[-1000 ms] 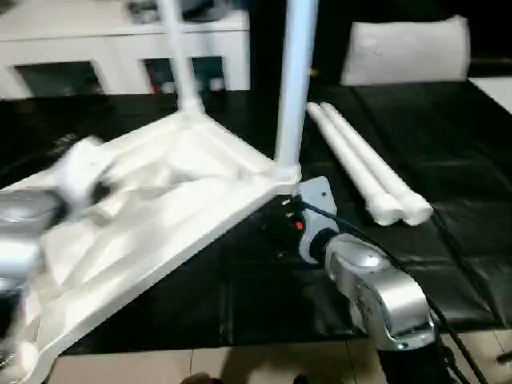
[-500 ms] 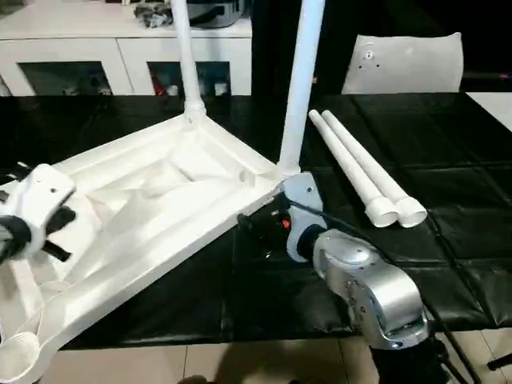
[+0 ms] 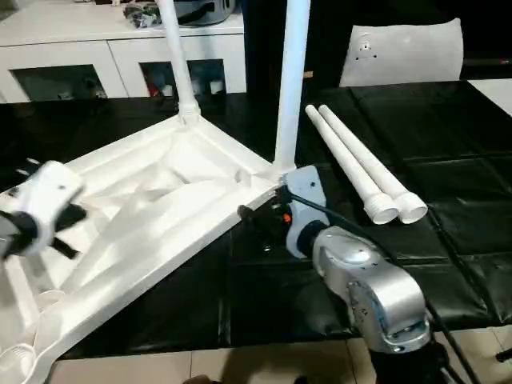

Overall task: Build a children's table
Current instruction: Rotate table base

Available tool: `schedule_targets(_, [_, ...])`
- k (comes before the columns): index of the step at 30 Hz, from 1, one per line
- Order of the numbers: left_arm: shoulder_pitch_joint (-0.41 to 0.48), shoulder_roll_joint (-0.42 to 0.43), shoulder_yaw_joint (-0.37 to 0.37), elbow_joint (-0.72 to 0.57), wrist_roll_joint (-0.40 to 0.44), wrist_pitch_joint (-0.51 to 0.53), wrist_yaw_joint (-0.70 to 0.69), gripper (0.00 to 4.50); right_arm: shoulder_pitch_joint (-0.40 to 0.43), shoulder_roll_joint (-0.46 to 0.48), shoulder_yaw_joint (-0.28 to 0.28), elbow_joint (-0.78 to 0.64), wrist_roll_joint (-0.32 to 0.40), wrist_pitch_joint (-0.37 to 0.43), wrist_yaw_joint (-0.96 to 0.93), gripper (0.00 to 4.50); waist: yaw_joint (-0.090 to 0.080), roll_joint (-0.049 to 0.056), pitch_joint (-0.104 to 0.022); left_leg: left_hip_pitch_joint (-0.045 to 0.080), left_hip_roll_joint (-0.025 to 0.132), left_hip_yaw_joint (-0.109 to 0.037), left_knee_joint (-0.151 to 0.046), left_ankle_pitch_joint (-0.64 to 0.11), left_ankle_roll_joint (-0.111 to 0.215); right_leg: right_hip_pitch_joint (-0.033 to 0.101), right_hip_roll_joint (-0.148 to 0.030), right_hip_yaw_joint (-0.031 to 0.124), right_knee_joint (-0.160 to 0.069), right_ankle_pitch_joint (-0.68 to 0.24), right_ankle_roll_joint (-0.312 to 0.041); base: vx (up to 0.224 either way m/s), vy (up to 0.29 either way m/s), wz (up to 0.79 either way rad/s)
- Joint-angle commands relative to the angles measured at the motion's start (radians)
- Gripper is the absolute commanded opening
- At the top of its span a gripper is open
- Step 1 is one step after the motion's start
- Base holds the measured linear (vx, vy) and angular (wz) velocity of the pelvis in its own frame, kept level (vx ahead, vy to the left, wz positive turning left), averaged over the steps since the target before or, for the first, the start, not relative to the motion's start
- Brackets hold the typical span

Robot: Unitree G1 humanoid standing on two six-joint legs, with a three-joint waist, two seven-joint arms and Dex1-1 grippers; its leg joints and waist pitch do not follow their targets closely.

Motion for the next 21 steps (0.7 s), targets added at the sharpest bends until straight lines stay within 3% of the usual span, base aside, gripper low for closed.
schedule_targets(1, [0.012,0.008,0.001,-0.029,-0.012,0.019,-0.006,0.21,-0.017,-0.01,0.001,-0.014,0.0,0.011,0.006,4.5,-0.006,0.015,-0.053,0.015,0.042,-0.028,-0.078,-0.309,-0.039,0.036,-0.08,0.065,-0.081,-0.382,-0.102,0.0,0.0,0.0])
schedule_targets(5, [0.021,0.006,-0.016,-0.038,-0.014,0.03,-0.011,0.21,-0.017,-0.015,-0.008,-0.012,0.004,0.015,0.006,4.5,-0.014,0.02,-0.051,0.018,0.04,-0.03,-0.077,-0.323,-0.032,0.031,-0.078,0.063,-0.09,-0.438,-0.077,0.0,0.0,0.0])
schedule_targets(7, [0.017,0.002,-0.018,-0.04,-0.015,0.033,-0.003,0.21,-0.018,-0.018,-0.009,-0.012,0.006,0.02,0.007,4.5,-0.016,0.015,-0.052,0.016,0.04,-0.03,-0.077,-0.317,-0.03,0.033,-0.078,0.062,-0.09,-0.435,-0.074,0.0,0.0,0.0])
schedule_targets(17, [0.015,0.015,-0.024,-0.04,-0.022,0.039,0.008,0.21,-0.029,-0.018,-0.005,0.004,0.013,0.017,0.009,4.5,-0.022,0.014,-0.056,0.012,0.04,-0.029,-0.075,-0.283,-0.023,0.036,-0.076,0.062,-0.083,-0.385,-0.092,0.0,0.0,0.0])
schedule_targets(19, [0.019,0.022,-0.019,-0.043,-0.028,0.043,0.008,0.21,-0.031,-0.015,-0.009,0.005,0.016,0.017,0.009,4.5,-0.022,0.017,-0.055,0.014,0.04,-0.028,-0.075,-0.288,-0.024,0.035,-0.076,0.062,-0.083,-0.387,-0.093,0.0,0.0,0.0])
schedule_targets(20, [0.019,0.022,-0.018,-0.044,-0.029,0.044,0.008,0.21,-0.031,-0.015,-0.01,0.005,0.016,0.017,0.009,4.5,-0.022,0.016,-0.055,0.014,0.04,-0.028,-0.074,-0.29,-0.024,0.035,-0.076,0.062,-0.083,-0.39,-0.093,0.0,0.0,0.0])
schedule_targets(21, [0.021,0.022,-0.016,-0.046,-0.03,0.045,0.008,0.21,-0.03,-0.016,-0.012,0.006,0.017,0.016,0.009,4.5,-0.022,0.006,-0.055,0.013,0.039,-0.028,-0.075,-0.289,-0.022,0.036,-0.076,0.062,-0.085,-0.396,-0.091,0.0,0.0,0.0])
